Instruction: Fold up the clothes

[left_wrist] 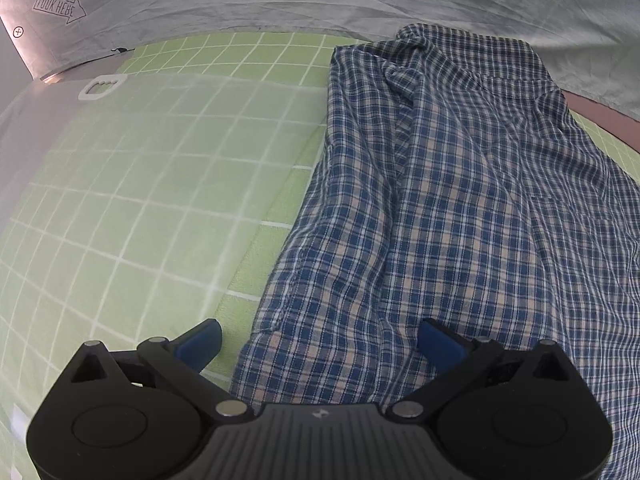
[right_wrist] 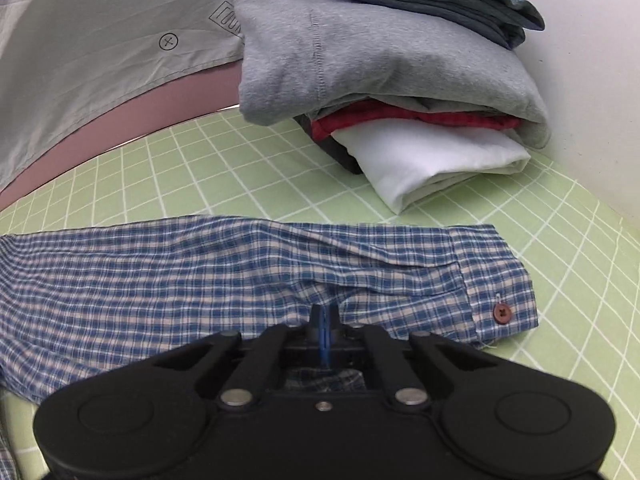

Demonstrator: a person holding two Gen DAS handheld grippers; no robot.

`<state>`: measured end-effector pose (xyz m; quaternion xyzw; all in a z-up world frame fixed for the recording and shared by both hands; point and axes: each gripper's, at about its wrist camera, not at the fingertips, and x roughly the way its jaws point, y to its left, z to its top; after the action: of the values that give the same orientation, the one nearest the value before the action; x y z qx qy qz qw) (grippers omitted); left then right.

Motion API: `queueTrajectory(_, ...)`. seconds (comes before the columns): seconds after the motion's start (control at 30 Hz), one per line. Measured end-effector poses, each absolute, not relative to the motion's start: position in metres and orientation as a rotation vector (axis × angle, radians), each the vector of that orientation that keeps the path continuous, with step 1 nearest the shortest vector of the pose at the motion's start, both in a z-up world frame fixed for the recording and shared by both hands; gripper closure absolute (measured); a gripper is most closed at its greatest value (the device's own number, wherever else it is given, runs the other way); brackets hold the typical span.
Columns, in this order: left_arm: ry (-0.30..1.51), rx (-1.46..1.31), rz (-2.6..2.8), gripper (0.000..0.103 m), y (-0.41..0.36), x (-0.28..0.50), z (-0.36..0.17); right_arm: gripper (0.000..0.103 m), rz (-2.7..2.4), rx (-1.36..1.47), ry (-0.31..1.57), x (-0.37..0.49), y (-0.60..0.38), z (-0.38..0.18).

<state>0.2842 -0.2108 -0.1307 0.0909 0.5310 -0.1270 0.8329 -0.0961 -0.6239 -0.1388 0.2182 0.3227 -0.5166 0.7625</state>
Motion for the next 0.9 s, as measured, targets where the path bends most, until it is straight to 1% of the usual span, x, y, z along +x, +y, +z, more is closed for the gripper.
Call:
queueTrajectory(0.13, 1.129, 0.170, -0.273, 0.000, -0.207, 0.284, -0.131, 0.103, -1.142, 0.510, 0.643, -0.103, -0.614, -0.123)
queueTrajectory(0.27, 1.129, 0.167, -0.269, 0.000, -0.207, 0.282, -0.130, 0.103, -1.136, 0.582, 0.528, -0.109, -0.604, -0.099)
queueTrajectory(0.37, 1.140, 0.165, -0.260, 0.000, -0.208, 0.283, -0.130, 0.103, -1.101, 0.609, 0.454, -0.104, -0.596, -0.083)
queueTrajectory(0.5, 1.140, 0.170, -0.258, 0.000, -0.207, 0.282, -0.129, 0.103, -0.995, 0.652, 0.403, -0.079, -0.583, -0.072)
queueTrajectory(0.73, 1.132, 0.164, -0.266, 0.000, -0.206, 0.282, -0.130, 0.103, -0.679, 0.667, 0.445, 0.015, -0.540, -0.077)
queueTrajectory(0.9, 1.121, 0.169, -0.277, 0.000, -0.205, 0.280, -0.130, 0.102, -0.575, 0.460, 0.568, 0.070, -0.491, -0.080)
